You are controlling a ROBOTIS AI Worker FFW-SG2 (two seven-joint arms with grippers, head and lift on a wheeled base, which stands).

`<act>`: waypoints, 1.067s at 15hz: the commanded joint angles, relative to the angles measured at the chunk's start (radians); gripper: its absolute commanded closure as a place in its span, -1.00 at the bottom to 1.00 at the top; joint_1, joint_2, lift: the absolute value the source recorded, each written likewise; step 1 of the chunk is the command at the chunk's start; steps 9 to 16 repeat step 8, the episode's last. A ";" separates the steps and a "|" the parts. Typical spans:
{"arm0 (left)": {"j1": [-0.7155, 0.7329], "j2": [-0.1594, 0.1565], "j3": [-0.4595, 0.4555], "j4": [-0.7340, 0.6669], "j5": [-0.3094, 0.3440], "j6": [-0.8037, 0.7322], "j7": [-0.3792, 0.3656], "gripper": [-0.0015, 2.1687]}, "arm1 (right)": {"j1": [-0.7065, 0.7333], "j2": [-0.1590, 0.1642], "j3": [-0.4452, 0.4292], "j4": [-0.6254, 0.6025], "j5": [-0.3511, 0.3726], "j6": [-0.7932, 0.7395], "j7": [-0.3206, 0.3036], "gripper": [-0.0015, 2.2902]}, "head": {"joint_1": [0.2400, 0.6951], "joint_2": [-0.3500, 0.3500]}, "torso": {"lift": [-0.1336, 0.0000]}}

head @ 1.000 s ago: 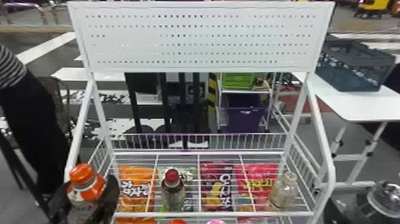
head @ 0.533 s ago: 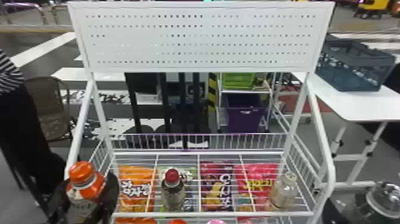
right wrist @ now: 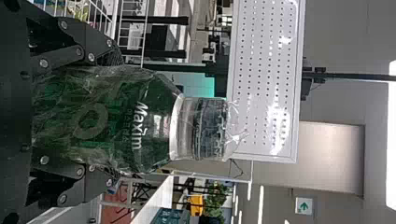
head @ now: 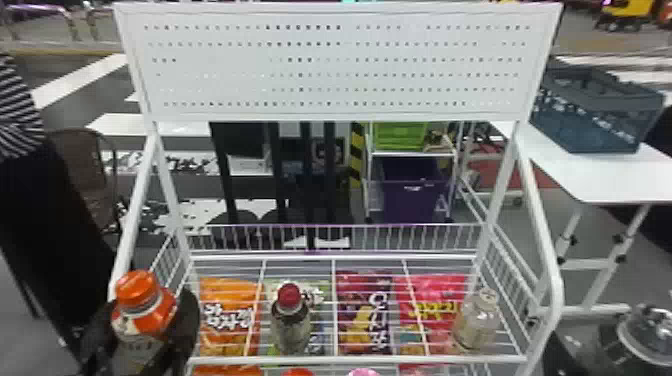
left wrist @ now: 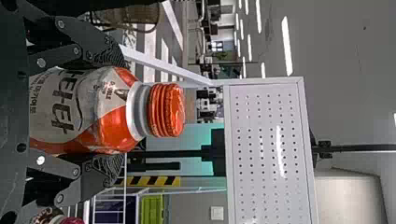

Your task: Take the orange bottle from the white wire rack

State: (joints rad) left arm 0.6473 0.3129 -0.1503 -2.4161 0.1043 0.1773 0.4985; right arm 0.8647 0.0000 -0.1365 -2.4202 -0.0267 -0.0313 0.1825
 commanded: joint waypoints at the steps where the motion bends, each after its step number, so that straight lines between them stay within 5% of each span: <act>1: 0.000 0.000 0.000 0.002 0.000 0.000 0.000 0.55 | 0.000 0.001 -0.002 -0.002 -0.001 0.000 0.000 -0.28 | 0.14 0.00 | 1.00; 5: -0.008 -0.003 -0.003 0.020 0.002 -0.003 0.000 0.55 | 0.004 0.001 -0.003 -0.002 -0.001 0.000 0.000 -0.28 | 0.14 0.00 | 1.00; 8: -0.069 -0.009 -0.049 0.157 0.003 -0.089 0.006 0.55 | 0.007 0.001 -0.002 -0.005 -0.001 0.000 0.000 -0.28 | 0.14 0.00 | 1.00; 16: -0.069 -0.009 -0.049 0.157 0.003 -0.089 0.006 0.55 | 0.007 0.001 -0.002 -0.005 -0.001 0.000 0.000 -0.28 | 0.14 0.00 | 1.00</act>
